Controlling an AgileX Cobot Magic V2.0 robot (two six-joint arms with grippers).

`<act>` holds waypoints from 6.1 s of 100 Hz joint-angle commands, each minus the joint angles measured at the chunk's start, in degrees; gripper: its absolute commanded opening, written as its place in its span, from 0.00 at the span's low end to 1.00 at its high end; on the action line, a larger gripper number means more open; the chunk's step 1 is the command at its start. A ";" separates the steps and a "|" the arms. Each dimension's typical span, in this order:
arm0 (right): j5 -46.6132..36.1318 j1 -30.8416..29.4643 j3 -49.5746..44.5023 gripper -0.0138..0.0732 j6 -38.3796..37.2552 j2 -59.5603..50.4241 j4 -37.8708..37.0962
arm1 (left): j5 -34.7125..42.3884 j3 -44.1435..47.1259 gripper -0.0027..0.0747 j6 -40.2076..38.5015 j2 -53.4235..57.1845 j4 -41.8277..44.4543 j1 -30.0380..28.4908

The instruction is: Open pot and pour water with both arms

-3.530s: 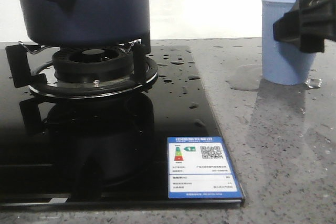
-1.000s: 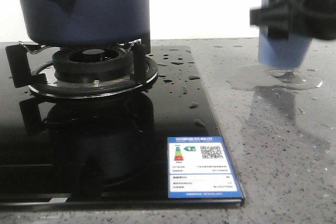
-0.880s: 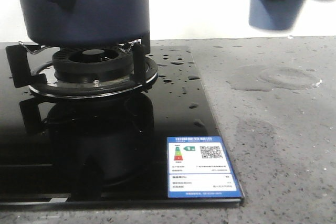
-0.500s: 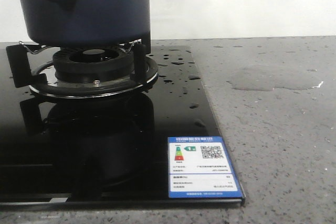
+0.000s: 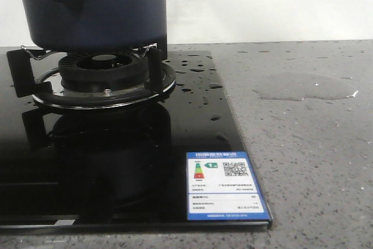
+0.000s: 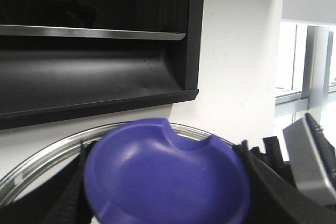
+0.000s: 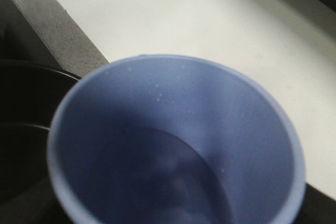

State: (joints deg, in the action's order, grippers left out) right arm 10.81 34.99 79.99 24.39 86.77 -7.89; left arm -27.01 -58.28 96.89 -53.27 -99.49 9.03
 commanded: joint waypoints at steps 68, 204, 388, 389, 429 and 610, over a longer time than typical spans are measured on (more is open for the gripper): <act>-10.16 2.83 4.86 0.35 0.09 4.91 -40.76 | -0.98 -1.73 0.40 -0.56 1.10 -2.84 0.31; -3.43 2.95 11.43 0.35 0.09 7.00 -86.42 | -0.98 -1.73 0.40 -0.56 1.10 -2.84 0.31; -40.70 -26.93 -53.91 0.71 -41.34 -18.63 -15.47 | -1.88 3.52 0.40 -0.56 -1.19 -2.90 0.44; -40.83 -26.93 -53.91 0.74 -41.34 -18.63 -15.47 | -2.00 3.52 0.40 -0.56 -1.19 -2.90 0.44; -42.14 -26.93 -53.91 0.91 -41.82 -31.69 -15.36 | -6.02 3.52 0.40 -0.56 -4.14 -2.90 0.55; -12.28 -26.93 -53.72 0.07 -47.31 -70.99 -15.16 | 6.55 9.48 0.01 -0.32 7.16 -1.60 5.98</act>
State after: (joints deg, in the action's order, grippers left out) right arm -2.33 8.31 24.77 -23.03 17.01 -23.51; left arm -21.57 -51.20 97.43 -53.23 -100.62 15.10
